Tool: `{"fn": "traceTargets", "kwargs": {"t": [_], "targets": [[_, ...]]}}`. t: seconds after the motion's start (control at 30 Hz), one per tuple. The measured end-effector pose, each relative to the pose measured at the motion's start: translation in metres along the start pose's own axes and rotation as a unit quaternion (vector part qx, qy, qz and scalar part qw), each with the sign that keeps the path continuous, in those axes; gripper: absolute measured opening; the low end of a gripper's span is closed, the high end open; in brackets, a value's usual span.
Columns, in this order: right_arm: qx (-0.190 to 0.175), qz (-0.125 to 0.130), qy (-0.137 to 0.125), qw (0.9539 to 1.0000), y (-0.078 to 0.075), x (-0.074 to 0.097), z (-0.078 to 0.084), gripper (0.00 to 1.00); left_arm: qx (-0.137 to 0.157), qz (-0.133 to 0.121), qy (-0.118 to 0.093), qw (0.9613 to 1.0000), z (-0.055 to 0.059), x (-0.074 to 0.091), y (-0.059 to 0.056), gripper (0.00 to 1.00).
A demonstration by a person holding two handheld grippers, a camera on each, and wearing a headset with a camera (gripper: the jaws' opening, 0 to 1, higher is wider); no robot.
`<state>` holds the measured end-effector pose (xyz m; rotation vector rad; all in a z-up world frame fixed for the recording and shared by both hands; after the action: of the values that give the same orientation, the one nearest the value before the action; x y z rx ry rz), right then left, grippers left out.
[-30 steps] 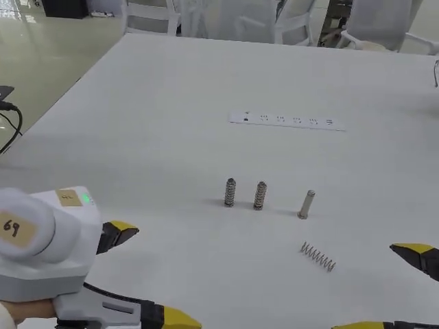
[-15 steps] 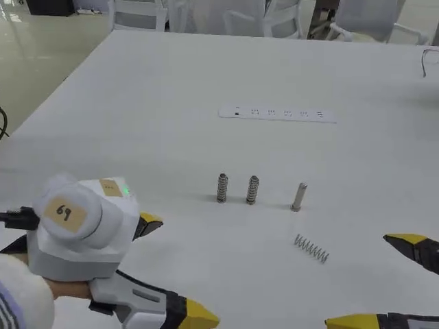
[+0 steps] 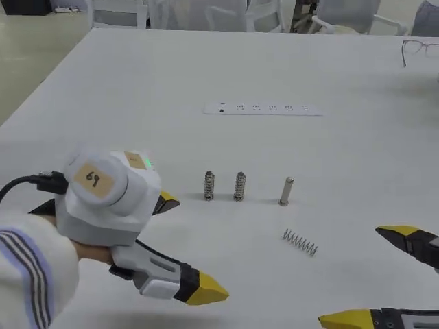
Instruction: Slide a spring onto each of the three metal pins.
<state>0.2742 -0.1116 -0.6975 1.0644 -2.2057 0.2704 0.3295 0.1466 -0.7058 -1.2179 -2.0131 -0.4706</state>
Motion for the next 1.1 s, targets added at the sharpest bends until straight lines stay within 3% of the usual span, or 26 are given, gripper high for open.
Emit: {"fn": "traceTargets", "kwargs": {"t": [0.2,0.57,0.7,0.77,1.1], "targets": [[0.001,-0.006,0.000,1.0000,0.005,0.000,0.001,0.99,-0.028,0.014,0.006,0.9995,-0.012,-0.007,0.003,0.85],[-0.014,0.009,-0.003,0.9999,-0.002,0.006,0.004,0.98,-0.046,0.041,0.018,0.9980,-0.027,-0.029,0.002,0.81],[-0.022,0.017,-0.006,0.9996,-0.006,0.009,0.006,0.98,-0.057,0.048,0.012,0.9971,-0.039,-0.035,0.003,0.79],[-0.025,0.018,-0.004,0.9995,-0.007,0.009,0.007,0.98,-0.076,0.047,0.006,0.9959,-0.046,-0.038,0.005,0.76],[-0.031,0.018,-0.013,0.9993,-0.007,0.009,0.005,0.97,-0.099,0.063,0.016,0.9930,-0.064,-0.051,0.007,0.67]]}}
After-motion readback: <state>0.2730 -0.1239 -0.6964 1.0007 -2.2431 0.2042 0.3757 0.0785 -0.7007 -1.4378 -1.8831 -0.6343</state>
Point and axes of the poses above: the centre of the closed fingertips' face, and the gripper's own axes: x roughly backward along the fingers, y roughly to its left, z roughly out of its underside, the point moved 8 cm from there along x, roughly backward along the fingers, and after that the axes turned 9 degrees about y, right-handed, at the moved point
